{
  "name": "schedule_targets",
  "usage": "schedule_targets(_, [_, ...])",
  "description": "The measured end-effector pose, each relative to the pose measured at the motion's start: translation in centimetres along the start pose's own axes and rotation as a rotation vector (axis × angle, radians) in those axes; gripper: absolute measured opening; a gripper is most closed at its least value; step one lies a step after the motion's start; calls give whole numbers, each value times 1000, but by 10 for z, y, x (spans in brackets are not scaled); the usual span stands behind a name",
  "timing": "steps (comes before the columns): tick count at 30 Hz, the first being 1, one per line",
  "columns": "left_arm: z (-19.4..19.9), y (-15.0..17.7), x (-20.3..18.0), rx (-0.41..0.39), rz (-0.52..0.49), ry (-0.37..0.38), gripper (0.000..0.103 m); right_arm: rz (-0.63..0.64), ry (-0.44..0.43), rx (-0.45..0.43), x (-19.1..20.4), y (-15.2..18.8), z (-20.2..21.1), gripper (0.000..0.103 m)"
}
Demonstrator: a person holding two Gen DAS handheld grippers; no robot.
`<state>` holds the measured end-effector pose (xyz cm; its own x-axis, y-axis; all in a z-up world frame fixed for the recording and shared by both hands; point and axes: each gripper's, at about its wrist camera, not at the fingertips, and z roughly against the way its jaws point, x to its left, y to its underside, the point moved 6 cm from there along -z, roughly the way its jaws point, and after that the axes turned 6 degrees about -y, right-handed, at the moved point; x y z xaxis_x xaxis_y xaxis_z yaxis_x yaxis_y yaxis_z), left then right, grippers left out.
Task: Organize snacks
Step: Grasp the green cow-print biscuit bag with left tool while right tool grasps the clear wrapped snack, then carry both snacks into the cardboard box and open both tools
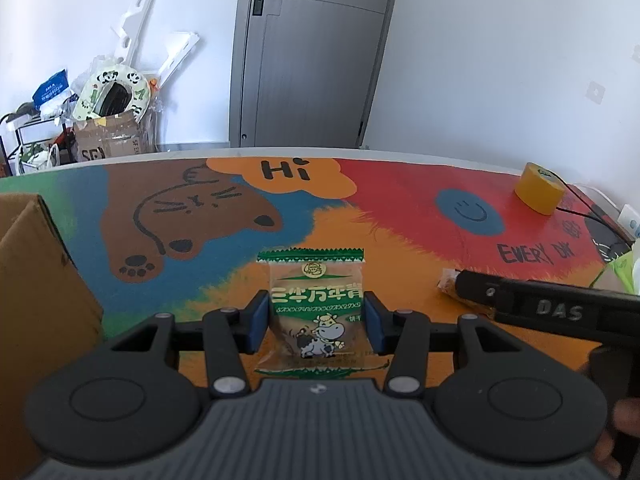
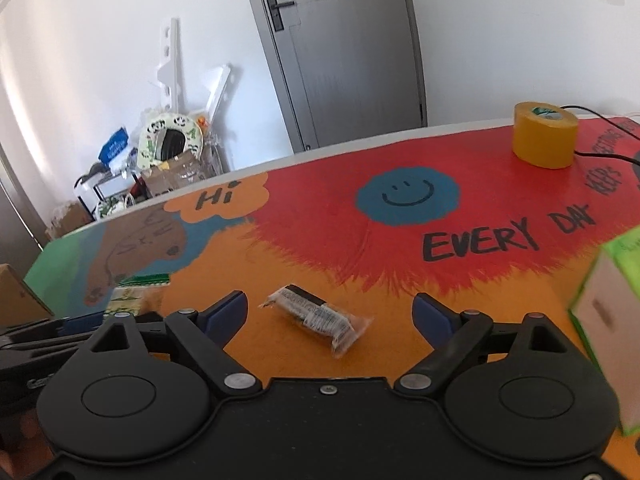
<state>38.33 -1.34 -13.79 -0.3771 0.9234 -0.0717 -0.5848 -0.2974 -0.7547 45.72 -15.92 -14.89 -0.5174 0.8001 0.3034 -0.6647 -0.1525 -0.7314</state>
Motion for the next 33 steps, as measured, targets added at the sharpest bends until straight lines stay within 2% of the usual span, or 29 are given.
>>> schedule_targets(3, [0, 1, 1, 0, 9, 8, 48, 31, 28, 7, 2, 3, -5, 71])
schedule_targets(5, [0, 2, 1, 3, 10, 11, 48, 60, 61, 9, 4, 5, -4, 48])
schedule_targets(6, [1, 3, 0, 5, 10, 15, 48, 60, 67, 7, 3, 7, -2, 41])
schedule_targets(7, [3, 4, 0, 5, 10, 18, 48, 55, 66, 9, 3, 8, 1, 27])
schedule_targets(8, [5, 5, -2, 4, 10, 22, 48, 49, 65, 10, 2, 9, 4, 23])
schedule_targets(16, [28, 15, -12, -4, 2, 61, 48, -41, 41, -11, -7, 29, 38, 20])
schedule_targets(25, [72, 26, -15, -52, -17, 99, 48, -107, 36, -99, 2, 50, 92, 20])
schedule_targets(33, [108, 39, -6, -86, -19, 127, 48, -146, 15, -154, 15, 68, 123, 20])
